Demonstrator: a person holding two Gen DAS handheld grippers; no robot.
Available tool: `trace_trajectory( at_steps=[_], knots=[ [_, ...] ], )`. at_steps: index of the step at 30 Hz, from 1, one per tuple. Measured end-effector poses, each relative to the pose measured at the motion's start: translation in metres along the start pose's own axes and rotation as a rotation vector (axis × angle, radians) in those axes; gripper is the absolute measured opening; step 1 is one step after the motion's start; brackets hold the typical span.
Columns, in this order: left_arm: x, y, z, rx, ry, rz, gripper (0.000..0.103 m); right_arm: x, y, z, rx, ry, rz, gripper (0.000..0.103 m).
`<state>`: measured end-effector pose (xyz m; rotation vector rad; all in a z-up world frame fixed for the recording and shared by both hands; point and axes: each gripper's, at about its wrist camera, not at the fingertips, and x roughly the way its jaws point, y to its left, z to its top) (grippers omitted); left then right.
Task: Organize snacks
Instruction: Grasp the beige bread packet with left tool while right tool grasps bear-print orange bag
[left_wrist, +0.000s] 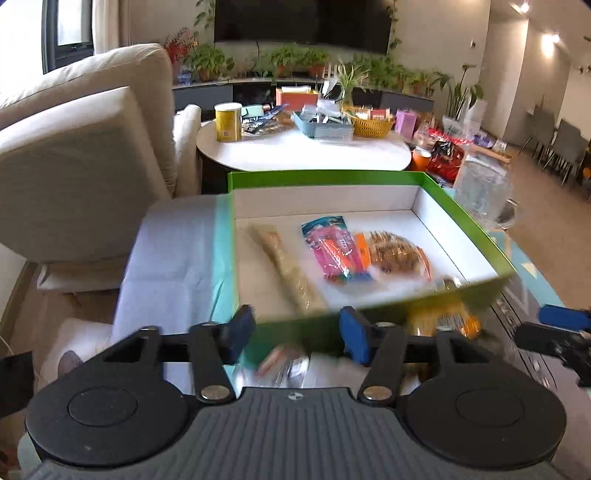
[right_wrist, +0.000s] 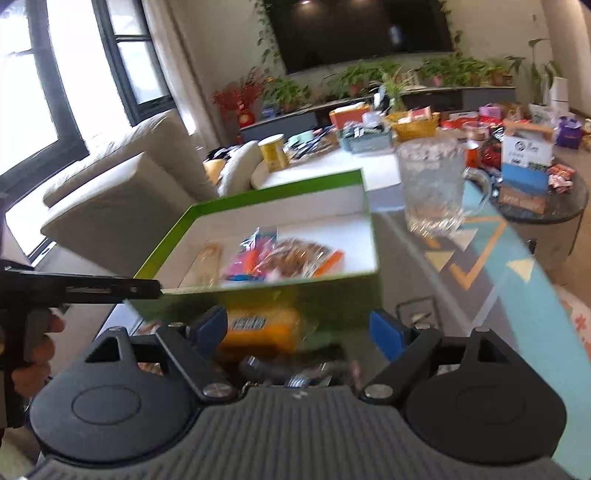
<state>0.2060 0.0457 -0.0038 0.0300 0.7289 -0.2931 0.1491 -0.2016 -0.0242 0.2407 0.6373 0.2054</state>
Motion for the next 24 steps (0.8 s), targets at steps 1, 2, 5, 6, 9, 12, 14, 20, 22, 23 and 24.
trace_trajectory(
  at_steps=[1, 2, 5, 6, 9, 12, 14, 20, 22, 23, 24],
  knots=[
    [-0.008, 0.004, -0.009, 0.007, 0.004, -0.012, 0.058, -0.002, 0.003, -0.006, -0.013, 0.006, 0.01, 0.066],
    [-0.015, 0.006, -0.018, 0.02, 0.005, -0.021, 0.058, -0.004, 0.006, -0.012, -0.03, 0.016, 0.019, 0.066],
    [-0.024, 0.006, -0.036, 0.057, 0.014, -0.027, 0.058, -0.01, 0.016, -0.029, -0.096, 0.052, 0.039, 0.066],
    [-0.023, 0.003, -0.042, 0.071, 0.026, -0.032, 0.058, -0.011, 0.019, -0.035, -0.119, 0.065, 0.043, 0.066],
    [-0.019, -0.007, -0.056, 0.111, 0.055, -0.036, 0.058, -0.009, 0.026, -0.051, -0.158, 0.109, 0.06, 0.066],
    [-0.009, -0.013, -0.06, 0.124, 0.066, -0.014, 0.058, 0.0, 0.032, -0.062, -0.183, 0.164, 0.063, 0.066],
    [-0.005, -0.015, -0.063, 0.116, 0.073, -0.022, 0.058, 0.006, 0.037, -0.065, -0.194, 0.182, 0.036, 0.066],
    [0.0, -0.013, -0.064, 0.073, 0.07, -0.053, 0.058, 0.008, 0.056, -0.073, -0.313, 0.167, -0.034, 0.066],
    [0.001, -0.011, -0.066, 0.063, 0.065, -0.079, 0.051, 0.008, 0.055, -0.075, -0.318, 0.169, -0.043, 0.066],
    [0.0, -0.011, -0.068, 0.058, 0.056, -0.089, 0.049, 0.007, 0.053, -0.075, -0.31, 0.171, -0.043, 0.066],
    [-0.001, -0.01, -0.069, 0.056, 0.053, -0.094, 0.045, 0.006, 0.051, -0.075, -0.297, 0.174, -0.043, 0.066]
  ],
)
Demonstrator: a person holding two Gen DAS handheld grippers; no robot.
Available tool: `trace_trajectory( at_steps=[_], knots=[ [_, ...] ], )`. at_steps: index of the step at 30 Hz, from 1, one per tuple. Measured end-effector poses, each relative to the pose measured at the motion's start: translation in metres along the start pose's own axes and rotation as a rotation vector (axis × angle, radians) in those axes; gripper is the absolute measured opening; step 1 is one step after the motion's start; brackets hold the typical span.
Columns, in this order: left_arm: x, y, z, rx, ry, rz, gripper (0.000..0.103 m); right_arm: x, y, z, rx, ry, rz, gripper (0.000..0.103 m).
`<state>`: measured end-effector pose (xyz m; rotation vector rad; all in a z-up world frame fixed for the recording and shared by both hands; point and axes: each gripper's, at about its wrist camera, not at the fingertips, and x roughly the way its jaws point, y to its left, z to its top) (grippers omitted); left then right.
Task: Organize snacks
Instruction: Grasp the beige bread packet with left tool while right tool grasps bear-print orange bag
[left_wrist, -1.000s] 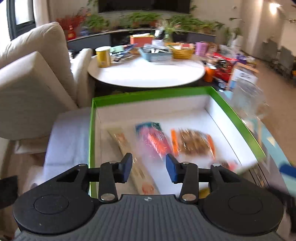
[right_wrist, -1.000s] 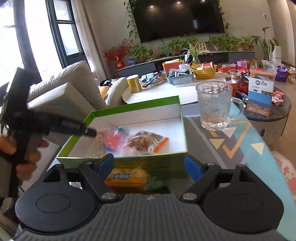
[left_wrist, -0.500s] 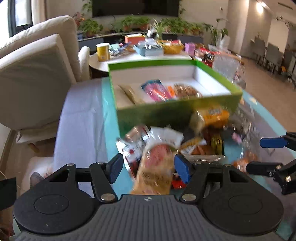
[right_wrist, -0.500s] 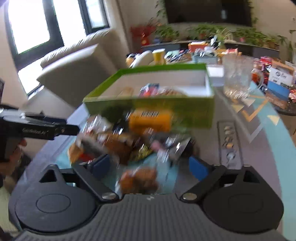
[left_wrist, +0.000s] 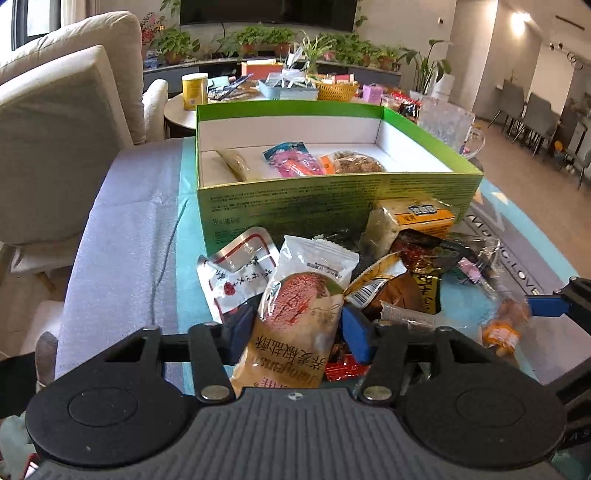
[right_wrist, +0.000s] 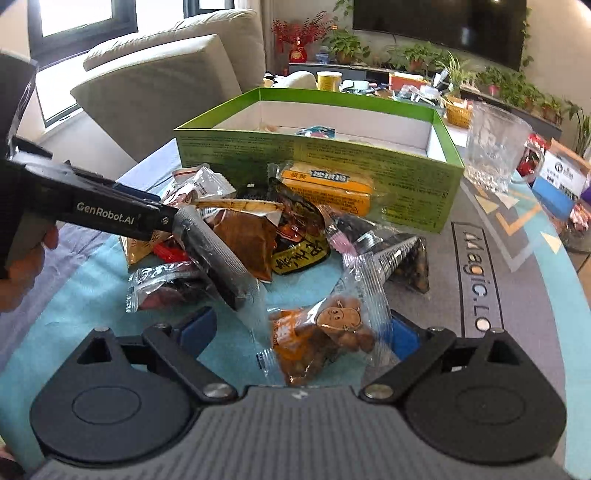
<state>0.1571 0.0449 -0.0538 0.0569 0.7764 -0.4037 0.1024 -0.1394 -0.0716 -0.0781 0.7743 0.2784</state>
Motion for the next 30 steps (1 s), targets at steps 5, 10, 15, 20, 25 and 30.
trace_trajectory(
  at_steps=[5, 10, 15, 20, 25, 30],
  knots=[
    [-0.011, 0.001, -0.006, -0.041, 0.0, 0.001, 0.043, -0.003, -0.008, -0.002, 0.043, -0.002, -0.013, 0.066],
    [-0.033, 0.009, -0.008, -0.095, -0.035, 0.015, 0.043, -0.002, -0.006, -0.002, 0.048, -0.01, -0.02, 0.066],
    [-0.051, 0.009, -0.002, -0.089, -0.081, 0.044, 0.043, 0.005, 0.004, -0.002, -0.006, -0.005, -0.063, 0.066],
    [-0.057, 0.007, -0.001, -0.081, -0.095, 0.056, 0.043, -0.004, -0.001, -0.006, 0.014, -0.038, -0.057, 0.065],
    [-0.062, 0.004, -0.002, -0.088, -0.105, 0.056, 0.043, -0.021, -0.009, -0.011, 0.022, -0.05, -0.034, 0.065],
    [-0.073, -0.003, 0.0, -0.067, -0.132, 0.063, 0.043, -0.038, -0.011, -0.016, 0.052, -0.08, -0.015, 0.065]
  ],
)
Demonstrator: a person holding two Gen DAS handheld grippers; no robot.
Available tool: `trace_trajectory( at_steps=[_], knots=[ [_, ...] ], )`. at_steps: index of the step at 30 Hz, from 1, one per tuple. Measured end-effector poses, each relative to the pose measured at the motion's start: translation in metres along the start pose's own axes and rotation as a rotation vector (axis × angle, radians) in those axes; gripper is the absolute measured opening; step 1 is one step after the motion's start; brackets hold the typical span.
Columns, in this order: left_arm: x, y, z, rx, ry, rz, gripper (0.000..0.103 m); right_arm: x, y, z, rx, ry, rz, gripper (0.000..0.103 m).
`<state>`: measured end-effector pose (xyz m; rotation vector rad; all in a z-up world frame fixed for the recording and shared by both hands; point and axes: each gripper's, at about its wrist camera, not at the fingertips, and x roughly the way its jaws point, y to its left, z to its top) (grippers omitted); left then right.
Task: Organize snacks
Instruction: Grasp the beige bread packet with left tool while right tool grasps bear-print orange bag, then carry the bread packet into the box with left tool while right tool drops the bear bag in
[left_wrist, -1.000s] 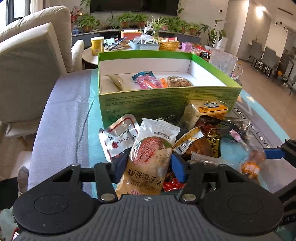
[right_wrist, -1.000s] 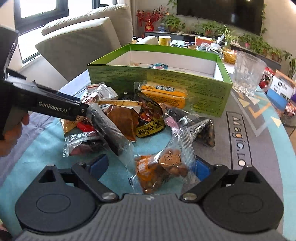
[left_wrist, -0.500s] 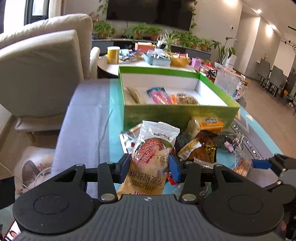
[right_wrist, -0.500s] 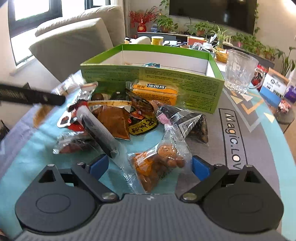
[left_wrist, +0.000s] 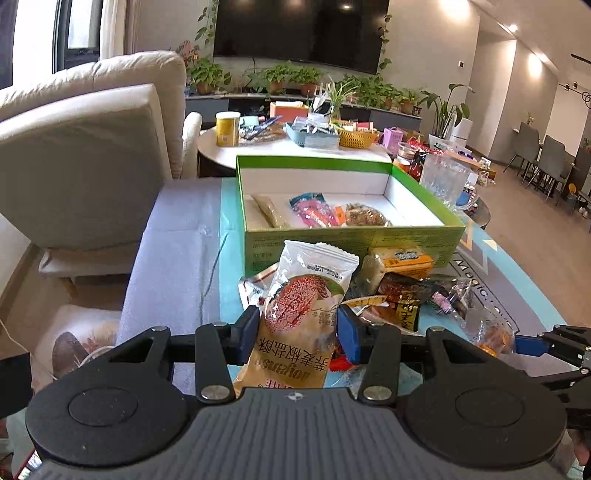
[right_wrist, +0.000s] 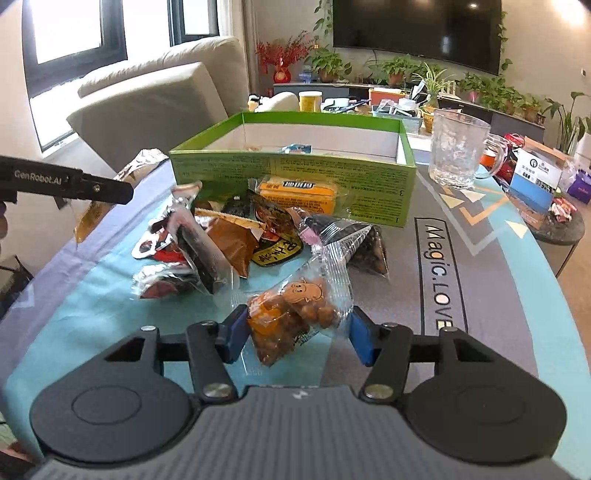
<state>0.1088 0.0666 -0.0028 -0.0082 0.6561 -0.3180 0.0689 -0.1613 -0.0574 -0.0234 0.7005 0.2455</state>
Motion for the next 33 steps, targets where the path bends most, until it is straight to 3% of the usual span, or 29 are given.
trace_trajectory(
  at_steps=[12, 26, 33],
  knots=[
    [-0.003, -0.013, 0.022, 0.028, -0.059, 0.0, 0.043, -0.022, -0.01, 0.04, 0.057, -0.166, 0.004, 0.065],
    [0.027, -0.013, 0.058, 0.011, -0.063, 0.013, 0.043, 0.01, -0.027, 0.103, 0.077, -0.239, 0.0, 0.065],
    [0.04, -0.017, 0.089, 0.03, -0.121, 0.017, 0.043, 0.024, -0.034, 0.133, 0.085, -0.275, -0.007, 0.065]
  ],
)
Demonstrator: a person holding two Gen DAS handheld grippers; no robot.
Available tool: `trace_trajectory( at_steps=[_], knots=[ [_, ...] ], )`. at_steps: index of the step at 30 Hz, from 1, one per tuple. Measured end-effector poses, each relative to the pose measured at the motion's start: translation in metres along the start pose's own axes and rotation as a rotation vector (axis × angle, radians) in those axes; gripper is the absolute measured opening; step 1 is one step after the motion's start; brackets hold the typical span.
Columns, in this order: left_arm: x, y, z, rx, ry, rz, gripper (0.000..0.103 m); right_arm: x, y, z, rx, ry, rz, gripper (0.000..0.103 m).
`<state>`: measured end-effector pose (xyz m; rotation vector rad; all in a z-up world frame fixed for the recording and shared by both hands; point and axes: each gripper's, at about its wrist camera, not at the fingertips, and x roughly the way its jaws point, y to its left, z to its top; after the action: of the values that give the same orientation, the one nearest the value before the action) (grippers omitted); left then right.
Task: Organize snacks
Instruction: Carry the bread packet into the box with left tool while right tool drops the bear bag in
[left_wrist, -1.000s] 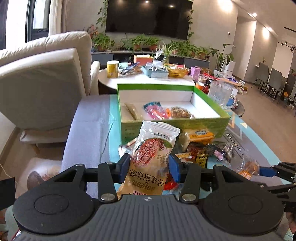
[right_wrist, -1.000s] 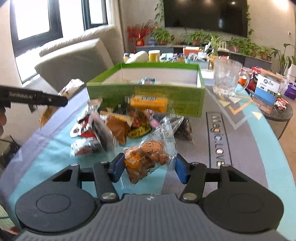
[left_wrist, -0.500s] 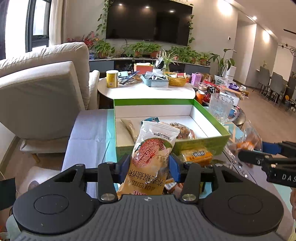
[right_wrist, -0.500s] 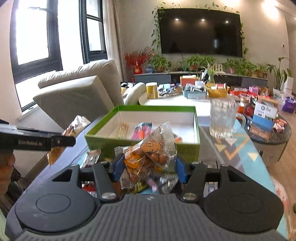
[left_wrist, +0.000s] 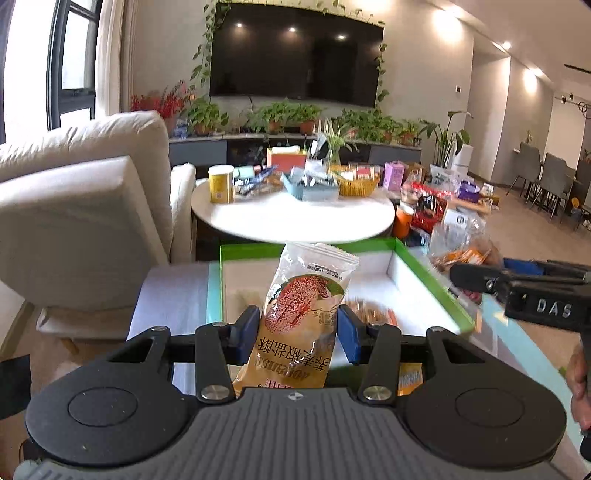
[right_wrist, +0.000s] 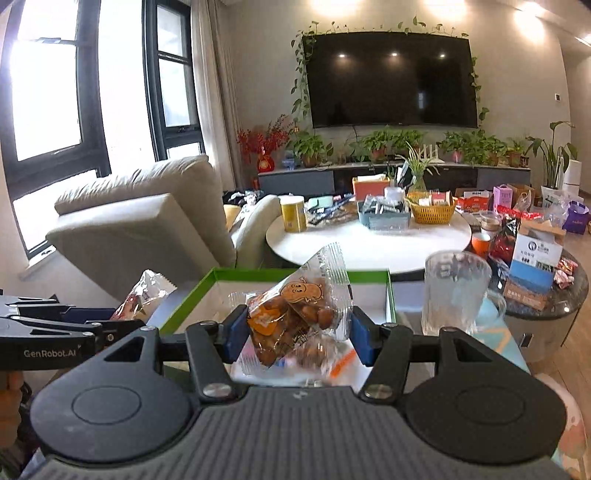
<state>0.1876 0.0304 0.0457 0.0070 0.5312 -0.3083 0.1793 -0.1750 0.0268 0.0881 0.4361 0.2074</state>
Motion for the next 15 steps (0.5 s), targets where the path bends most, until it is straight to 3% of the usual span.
trace_trajectory(
  at_steps=[5, 15],
  knots=[
    [0.017, -0.001, 0.019, 0.008, -0.022, -0.005, 0.043, 0.015, -0.002, 0.008, 0.003, -0.009, 0.0, 0.065],
    [0.053, 0.001, 0.021, 0.002, 0.034, -0.002, 0.043, 0.037, -0.008, 0.0, 0.032, 0.052, -0.003, 0.065]
  ],
)
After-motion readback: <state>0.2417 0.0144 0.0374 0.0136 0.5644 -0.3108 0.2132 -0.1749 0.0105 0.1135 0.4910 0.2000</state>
